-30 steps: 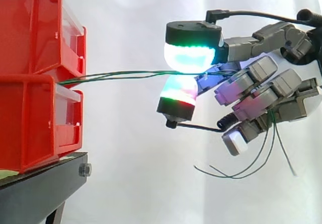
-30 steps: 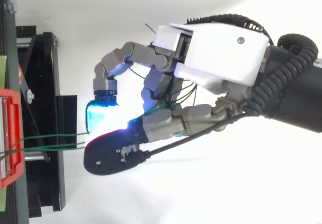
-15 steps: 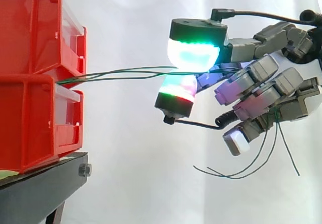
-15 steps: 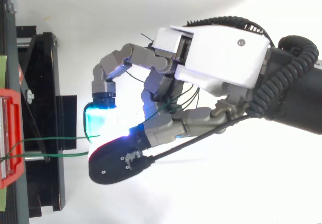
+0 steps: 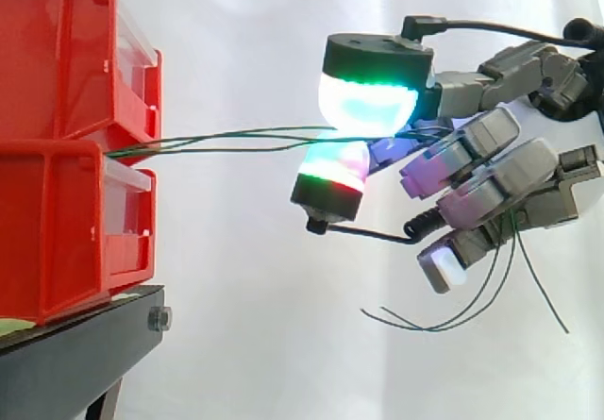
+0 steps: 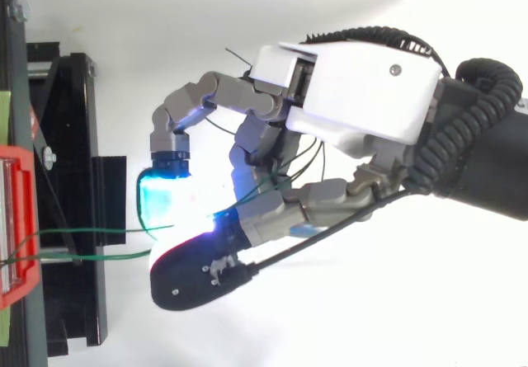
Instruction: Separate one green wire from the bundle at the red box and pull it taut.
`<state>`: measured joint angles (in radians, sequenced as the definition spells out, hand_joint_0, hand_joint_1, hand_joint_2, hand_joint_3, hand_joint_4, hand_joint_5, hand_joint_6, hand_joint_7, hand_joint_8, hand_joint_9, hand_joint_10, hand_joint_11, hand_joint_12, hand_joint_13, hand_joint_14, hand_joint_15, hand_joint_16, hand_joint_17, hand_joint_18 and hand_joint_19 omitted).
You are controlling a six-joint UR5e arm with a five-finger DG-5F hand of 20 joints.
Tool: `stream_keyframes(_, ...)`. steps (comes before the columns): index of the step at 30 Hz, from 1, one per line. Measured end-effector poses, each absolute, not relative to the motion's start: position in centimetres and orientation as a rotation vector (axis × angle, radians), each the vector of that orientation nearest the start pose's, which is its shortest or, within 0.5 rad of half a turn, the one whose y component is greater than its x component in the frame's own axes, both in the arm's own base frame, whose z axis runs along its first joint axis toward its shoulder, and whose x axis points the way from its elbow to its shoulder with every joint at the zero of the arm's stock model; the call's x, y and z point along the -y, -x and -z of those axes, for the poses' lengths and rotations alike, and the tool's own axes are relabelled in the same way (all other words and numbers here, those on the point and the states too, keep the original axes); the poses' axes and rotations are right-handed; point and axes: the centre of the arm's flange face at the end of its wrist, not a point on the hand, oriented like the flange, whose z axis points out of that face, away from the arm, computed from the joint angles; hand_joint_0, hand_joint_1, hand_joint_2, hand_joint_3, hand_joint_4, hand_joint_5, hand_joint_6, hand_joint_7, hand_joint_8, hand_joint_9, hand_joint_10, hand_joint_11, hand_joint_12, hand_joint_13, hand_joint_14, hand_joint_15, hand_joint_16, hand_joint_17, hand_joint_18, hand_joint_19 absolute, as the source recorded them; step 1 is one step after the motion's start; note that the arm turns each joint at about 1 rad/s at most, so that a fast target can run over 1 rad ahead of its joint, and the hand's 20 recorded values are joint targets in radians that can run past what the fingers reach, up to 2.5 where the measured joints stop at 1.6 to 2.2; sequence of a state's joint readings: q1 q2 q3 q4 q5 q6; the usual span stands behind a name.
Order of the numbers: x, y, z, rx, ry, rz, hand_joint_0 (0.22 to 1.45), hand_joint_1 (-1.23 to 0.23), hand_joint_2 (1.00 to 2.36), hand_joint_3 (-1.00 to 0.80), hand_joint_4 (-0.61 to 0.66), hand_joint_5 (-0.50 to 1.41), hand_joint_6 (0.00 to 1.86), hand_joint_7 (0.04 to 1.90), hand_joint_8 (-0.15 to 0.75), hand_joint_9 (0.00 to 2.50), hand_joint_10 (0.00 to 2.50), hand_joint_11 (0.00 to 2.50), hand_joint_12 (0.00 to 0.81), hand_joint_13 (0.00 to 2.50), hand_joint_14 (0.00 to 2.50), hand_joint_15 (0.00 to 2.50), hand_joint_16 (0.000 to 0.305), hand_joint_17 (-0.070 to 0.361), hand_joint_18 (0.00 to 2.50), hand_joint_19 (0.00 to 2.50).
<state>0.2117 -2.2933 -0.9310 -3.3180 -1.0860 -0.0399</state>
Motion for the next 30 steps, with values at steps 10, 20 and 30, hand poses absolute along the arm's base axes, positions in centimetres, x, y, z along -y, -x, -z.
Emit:
stream_keyframes(10,2.2,-75.28,-32.94,-1.239,-1.405,-0.79,0.57,-0.63,1.0,-0.5,0.15,-0.16,0.89,1.14,0.291,1.47,0.0,1.72,0.392,1.44,0.02,1.36,0.058,0.132,0.89,0.8)
stream_keyframes(20,2.22,-75.27,-32.97,-1.223,-1.425,-0.806,0.6,-0.76,1.0,-0.44,0.15,-0.16,0.89,1.16,0.303,1.37,0.02,1.53,0.409,1.32,0.02,1.25,0.058,0.131,0.86,0.8)
stream_keyframes(30,2.22,-75.24,-32.94,-1.221,-1.429,-0.808,0.51,-0.75,1.0,-0.5,0.18,-0.17,0.86,1.08,0.325,1.25,0.02,1.28,0.459,1.15,0.03,0.95,0.062,0.14,0.85,0.73)
